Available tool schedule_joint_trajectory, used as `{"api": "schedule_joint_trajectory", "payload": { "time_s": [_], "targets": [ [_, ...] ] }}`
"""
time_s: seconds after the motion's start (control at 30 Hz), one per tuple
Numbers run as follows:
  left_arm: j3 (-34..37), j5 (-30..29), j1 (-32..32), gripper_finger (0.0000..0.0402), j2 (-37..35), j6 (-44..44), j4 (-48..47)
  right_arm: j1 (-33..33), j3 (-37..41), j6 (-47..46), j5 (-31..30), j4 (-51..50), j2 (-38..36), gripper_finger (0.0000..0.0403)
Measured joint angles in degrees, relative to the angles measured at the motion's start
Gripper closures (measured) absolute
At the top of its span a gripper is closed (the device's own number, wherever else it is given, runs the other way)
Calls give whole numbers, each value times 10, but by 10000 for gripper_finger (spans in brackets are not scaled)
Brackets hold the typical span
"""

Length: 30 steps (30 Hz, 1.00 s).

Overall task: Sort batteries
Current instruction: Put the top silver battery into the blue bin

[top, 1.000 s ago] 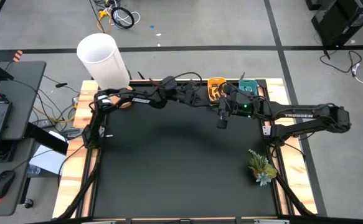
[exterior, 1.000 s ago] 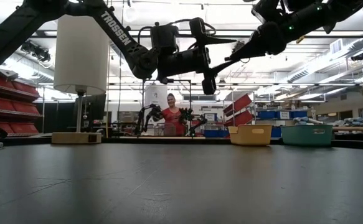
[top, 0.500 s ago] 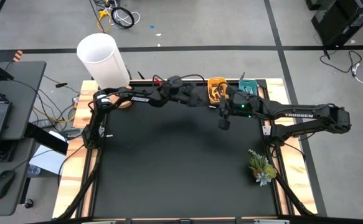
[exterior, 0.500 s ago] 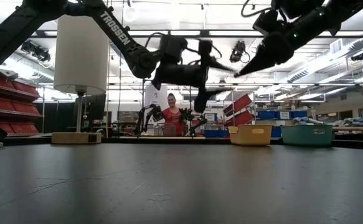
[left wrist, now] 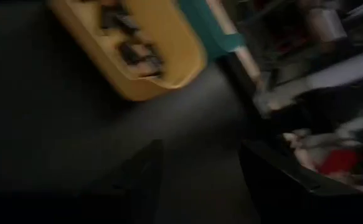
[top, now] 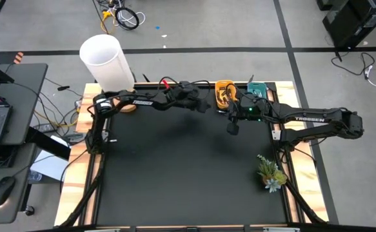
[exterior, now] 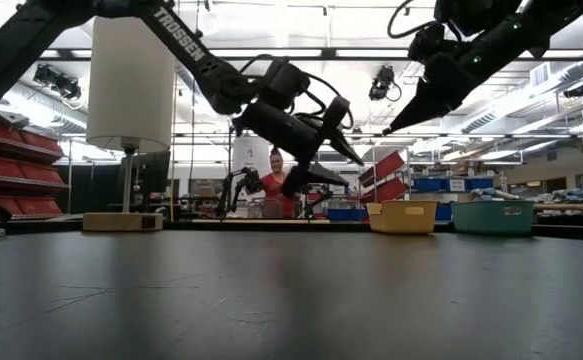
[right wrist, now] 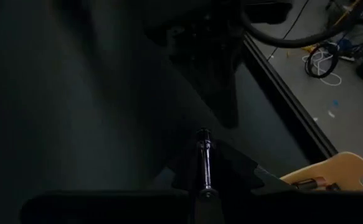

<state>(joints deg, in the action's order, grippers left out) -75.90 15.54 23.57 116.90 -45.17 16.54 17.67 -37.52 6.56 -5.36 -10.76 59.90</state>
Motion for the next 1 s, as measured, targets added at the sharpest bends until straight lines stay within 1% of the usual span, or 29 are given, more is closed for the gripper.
{"api": "schedule_joint_trajectory", "payload": {
  "time_s": [0.13, 0.2, 0.3, 0.37, 0.47, 0.6, 0.7, 0.8, 0.93, 1.0],
  "targets": [
    [0, -68, 0, 184, -25, 30, -65, 0, 0, -5, 0, 0, 0, 352],
    [0, -84, 0, 190, -37, 40, -93, 2, 0, -5, 1, 0, 0, 352],
    [0, -86, 0, 197, -49, 42, -142, 4, 2, -6, 2, -2, 2, 352],
    [0, -81, -1, 199, -59, 28, -190, 5, 6, -10, 6, -16, 4, 352],
    [-1, -81, -14, 200, -71, 37, -267, 6, 6, -10, 7, -35, 15, 352],
    [-24, -85, -40, 200, -76, 58, -363, 25, 6, -14, 7, -44, 30, 352],
    [-51, -86, -52, 200, -77, 75, -440, 41, 7, -47, 13, -50, 33, 352],
    [-73, -86, -53, 200, -77, 106, -512, 47, -1, -70, 32, -80, 31, 352],
    [-91, -82, -49, 200, -77, 146, -570, 41, -26, -72, 39, -136, 30, 352],
    [-96, -76, -45, 200, -77, 151, -588, 39, -33, -90, 41, -148, 29, 352]
  ]
}}
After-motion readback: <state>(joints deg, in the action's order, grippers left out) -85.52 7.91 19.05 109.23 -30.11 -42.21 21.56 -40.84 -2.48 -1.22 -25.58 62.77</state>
